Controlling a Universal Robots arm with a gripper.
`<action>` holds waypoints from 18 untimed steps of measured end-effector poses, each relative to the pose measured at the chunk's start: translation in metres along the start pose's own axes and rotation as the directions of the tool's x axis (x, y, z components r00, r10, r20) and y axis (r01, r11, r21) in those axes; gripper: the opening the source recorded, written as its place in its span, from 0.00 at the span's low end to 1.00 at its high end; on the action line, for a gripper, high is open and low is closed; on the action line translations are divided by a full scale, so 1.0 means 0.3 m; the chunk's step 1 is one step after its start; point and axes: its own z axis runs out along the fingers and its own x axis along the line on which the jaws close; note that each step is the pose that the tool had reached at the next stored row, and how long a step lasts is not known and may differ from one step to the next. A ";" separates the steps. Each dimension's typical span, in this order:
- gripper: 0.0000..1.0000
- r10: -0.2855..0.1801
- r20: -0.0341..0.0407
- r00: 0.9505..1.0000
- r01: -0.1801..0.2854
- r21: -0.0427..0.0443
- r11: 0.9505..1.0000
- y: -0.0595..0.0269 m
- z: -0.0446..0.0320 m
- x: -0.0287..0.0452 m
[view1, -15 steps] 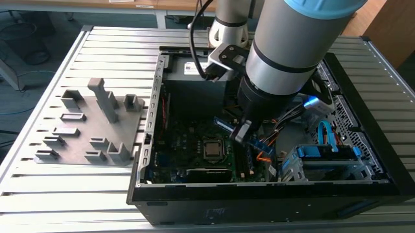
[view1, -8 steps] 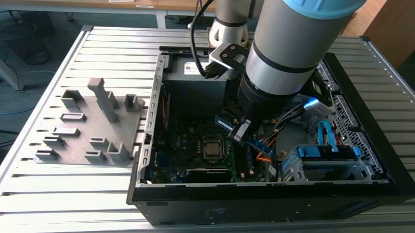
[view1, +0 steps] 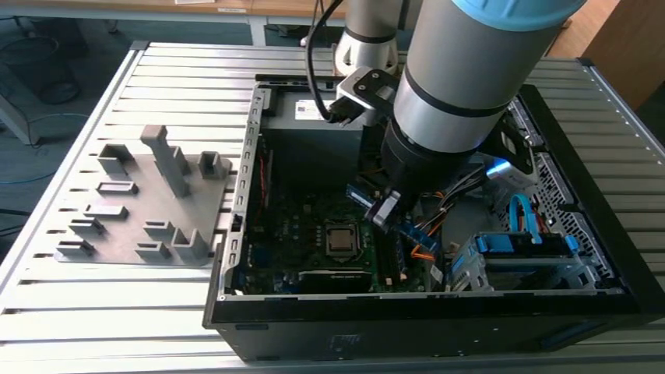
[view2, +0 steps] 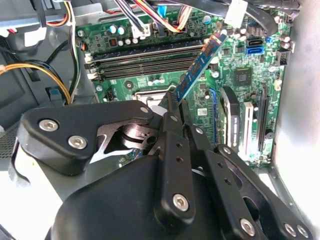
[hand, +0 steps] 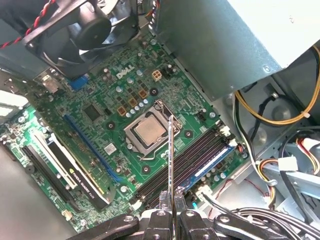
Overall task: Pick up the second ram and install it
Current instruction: 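Insert the second ram into the second slot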
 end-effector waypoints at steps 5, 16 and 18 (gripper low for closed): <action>0.14 0.026 0.002 1.000 -0.026 0.002 1.000 0.000 0.000 0.000; 0.14 0.079 0.006 0.997 -0.079 0.006 0.997 0.000 0.000 0.000; 0.14 0.091 0.007 0.996 -0.091 0.007 0.996 0.000 0.000 0.000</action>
